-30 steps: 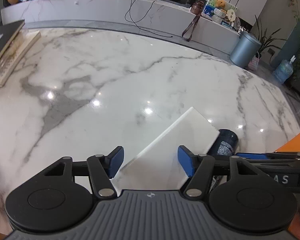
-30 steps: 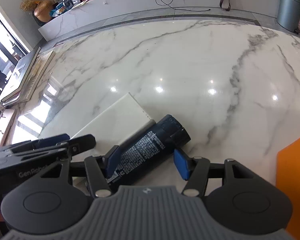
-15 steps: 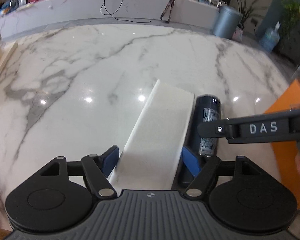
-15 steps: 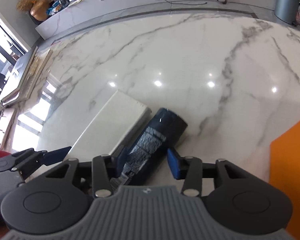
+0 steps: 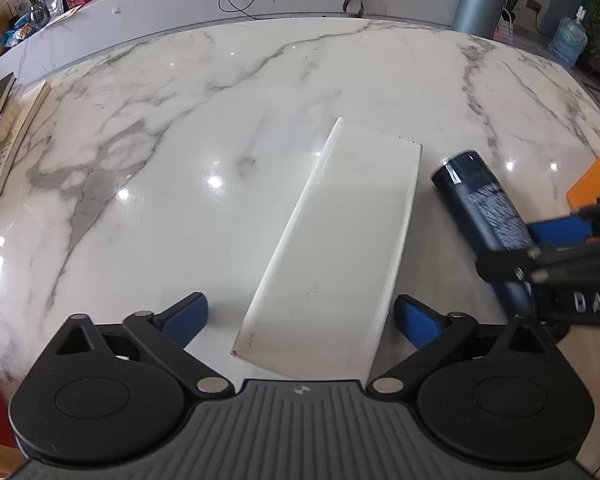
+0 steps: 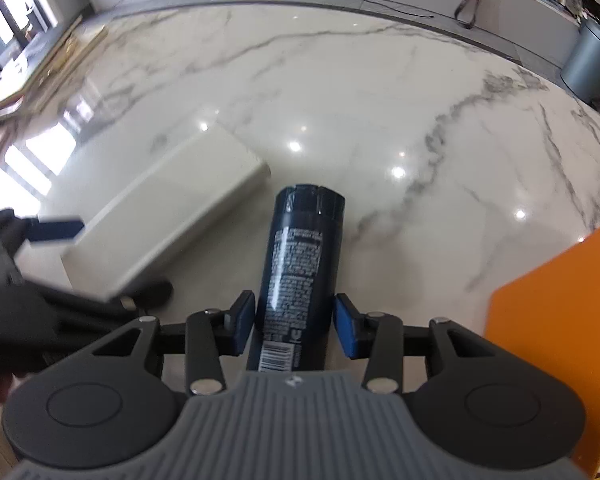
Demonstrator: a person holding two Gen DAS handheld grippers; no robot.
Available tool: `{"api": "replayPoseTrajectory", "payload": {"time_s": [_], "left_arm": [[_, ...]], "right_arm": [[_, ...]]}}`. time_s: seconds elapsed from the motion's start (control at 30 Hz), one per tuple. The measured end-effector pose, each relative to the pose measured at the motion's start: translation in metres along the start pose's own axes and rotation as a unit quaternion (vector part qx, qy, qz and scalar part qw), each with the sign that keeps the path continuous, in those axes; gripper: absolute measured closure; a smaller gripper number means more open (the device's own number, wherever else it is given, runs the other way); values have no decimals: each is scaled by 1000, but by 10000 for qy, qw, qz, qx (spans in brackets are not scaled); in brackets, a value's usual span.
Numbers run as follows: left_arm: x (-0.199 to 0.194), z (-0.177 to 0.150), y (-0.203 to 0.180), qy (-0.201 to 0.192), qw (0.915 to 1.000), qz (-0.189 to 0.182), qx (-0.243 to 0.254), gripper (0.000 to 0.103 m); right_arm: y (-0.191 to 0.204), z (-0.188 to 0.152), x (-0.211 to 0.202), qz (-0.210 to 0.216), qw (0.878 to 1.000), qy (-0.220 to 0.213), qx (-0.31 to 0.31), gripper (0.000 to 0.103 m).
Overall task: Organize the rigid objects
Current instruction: 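Lift the spray can with right gripper while left lifts the white box toward the orange box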
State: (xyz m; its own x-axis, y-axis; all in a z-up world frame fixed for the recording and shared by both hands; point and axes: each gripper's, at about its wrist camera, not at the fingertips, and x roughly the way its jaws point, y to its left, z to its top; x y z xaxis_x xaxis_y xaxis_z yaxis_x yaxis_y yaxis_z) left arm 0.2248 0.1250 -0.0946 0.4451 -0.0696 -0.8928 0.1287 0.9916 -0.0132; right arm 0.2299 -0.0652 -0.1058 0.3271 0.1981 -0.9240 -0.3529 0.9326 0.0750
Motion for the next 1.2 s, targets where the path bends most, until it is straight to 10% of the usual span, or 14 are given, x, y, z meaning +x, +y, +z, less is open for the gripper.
{"api": "replayPoseTrajectory", "payload": {"time_s": [0.2, 0.7, 1.2], "left_arm": [[-7, -1, 0, -447, 9988, -211, 15, 16], [8, 5, -18, -1306, 9903, 150, 455, 7], [1, 10, -16, -707, 9972, -80, 222, 31]], "right_arm": [[-3, -9, -1, -30, 9999, -97, -110, 59], [2, -11, 2, 19, 9995, -270, -153, 43], [14, -23, -3, -7, 9972, -168, -734, 60]]}}
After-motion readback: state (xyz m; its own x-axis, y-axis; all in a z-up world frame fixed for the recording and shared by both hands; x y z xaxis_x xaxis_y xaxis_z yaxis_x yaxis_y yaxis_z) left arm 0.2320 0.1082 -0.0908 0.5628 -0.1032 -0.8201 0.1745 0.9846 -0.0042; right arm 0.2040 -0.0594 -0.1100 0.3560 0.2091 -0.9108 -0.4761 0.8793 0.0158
